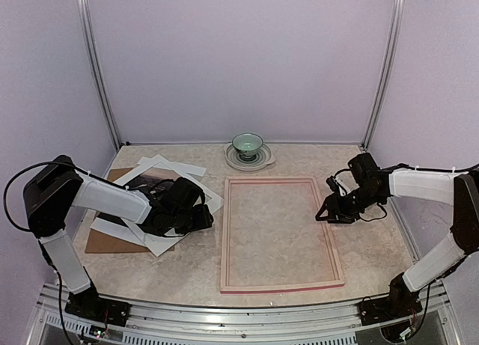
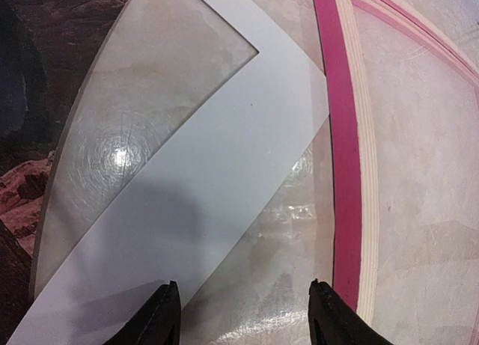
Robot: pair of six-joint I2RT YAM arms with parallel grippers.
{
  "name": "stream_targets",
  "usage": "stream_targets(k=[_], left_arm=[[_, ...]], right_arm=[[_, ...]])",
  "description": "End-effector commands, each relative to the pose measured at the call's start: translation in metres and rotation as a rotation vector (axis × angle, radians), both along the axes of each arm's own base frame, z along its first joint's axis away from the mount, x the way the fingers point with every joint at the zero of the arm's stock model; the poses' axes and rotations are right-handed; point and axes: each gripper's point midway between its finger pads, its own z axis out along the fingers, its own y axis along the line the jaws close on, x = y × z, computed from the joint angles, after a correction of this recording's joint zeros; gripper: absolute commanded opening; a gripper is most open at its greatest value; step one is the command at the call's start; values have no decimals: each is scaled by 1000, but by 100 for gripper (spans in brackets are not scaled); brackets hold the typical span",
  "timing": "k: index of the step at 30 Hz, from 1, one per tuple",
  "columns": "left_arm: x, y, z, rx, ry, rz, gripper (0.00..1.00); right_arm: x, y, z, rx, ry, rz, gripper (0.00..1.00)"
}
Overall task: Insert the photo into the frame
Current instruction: Place the glass panel at the frame body.
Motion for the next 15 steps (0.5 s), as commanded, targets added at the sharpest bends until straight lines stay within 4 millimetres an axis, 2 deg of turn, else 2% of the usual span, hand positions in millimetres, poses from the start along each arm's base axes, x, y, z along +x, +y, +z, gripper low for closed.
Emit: stream_targets(k=[1,15], left_arm=[[-17,4,-21,39,73,-20,58],[-16,5,-20,41,68,-17,58]], right_arm=[[20,5,1,-33,-45,-21,53],[27,16,-30,-119,-13,8,54]])
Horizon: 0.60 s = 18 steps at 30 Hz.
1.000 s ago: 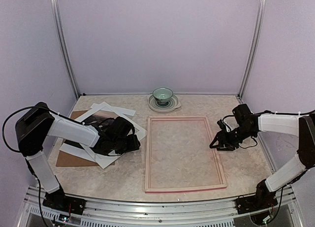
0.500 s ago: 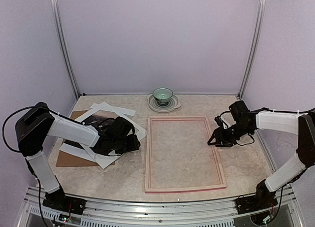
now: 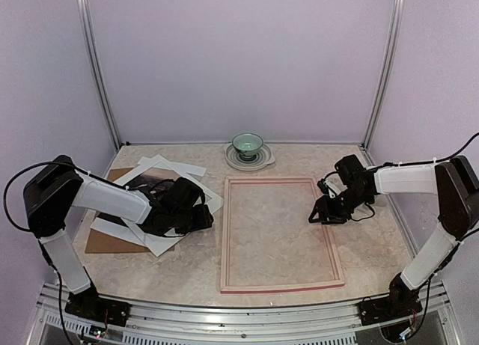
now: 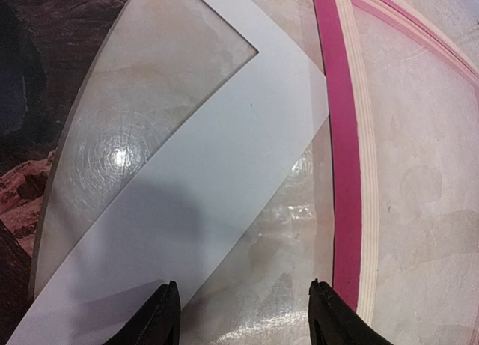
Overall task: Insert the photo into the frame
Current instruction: Place the glass panel at the frame body, then press the glass panel against the frame body.
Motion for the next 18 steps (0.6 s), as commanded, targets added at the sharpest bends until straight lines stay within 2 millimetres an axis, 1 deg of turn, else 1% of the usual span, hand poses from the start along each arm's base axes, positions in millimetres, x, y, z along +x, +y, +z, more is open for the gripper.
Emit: stream_targets(k=[1,7,11,15,18], left_arm=[[-16,5,-20,41,69,-17,58],[-16,5,-21,43,71,-16,58],[-17,5,-21,42,71,-18,58],[-16,4,-20,41,68,-18,58],[-16,5,-20,42,68,-18,58]], right_arm=[[8,5,-4,-42,-20,2,54],[9,6,-8,-106,-26,13,54],[11,3,-10,-217,-50,22,54],[16,-6,-8,-324,-90,0,55],[22,-13,-2,-363,-123,-37,56]])
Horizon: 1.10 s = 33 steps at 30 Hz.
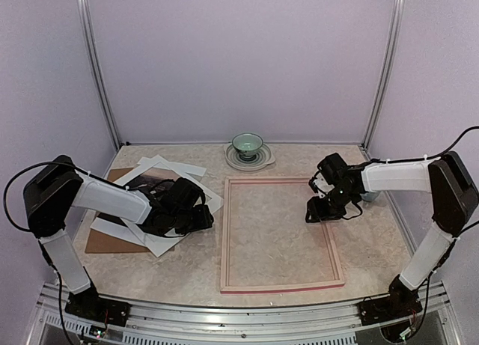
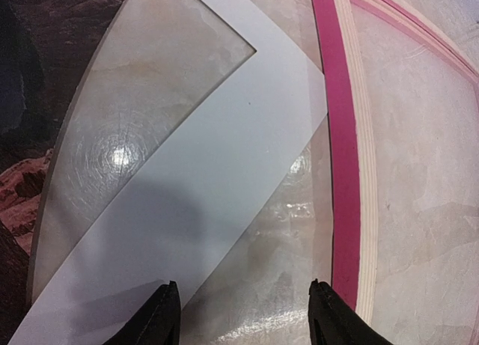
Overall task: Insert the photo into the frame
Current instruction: Press the glass panel against the frame body.
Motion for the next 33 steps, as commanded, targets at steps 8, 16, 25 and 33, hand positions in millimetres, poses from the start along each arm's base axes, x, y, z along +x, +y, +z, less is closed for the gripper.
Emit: stream_targets(k=[8,16,25,33], left_arm=[[-15,5,-18,41,63,-17,58],[-14,5,-15,39,58,-17,58],[-14,6,-13,41,54,-15,58],[-14,5,-15,40,57,-15,58]], right_arm=[[8,-18,7,-119,-48,-55,56],[-2,7,-8,-44,7,4,56],[-7,14,-21,-62,40,28,56],[13,15,20,-55,-78,-4,58]])
